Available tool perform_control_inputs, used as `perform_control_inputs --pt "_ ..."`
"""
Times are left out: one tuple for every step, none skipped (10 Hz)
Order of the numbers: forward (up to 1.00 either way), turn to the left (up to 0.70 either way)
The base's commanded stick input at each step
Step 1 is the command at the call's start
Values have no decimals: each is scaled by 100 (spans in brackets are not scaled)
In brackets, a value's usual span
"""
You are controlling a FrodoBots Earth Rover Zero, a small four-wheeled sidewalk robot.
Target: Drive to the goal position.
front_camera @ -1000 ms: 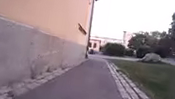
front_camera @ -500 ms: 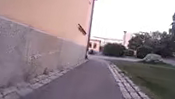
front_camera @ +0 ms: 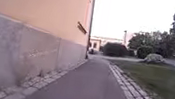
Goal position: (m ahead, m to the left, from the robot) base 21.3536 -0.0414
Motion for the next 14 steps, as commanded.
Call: perform_control_inputs --pt "50 0" --pt "50 0" --pt "50 0" --pt "50 0" --pt "50 0" --pt "50 0" --pt "50 0" --pt "50 0" --pt "50 0" --pt "50 0" --pt "50 0" --pt "50 0" --pt "50 0" --pt "50 0"
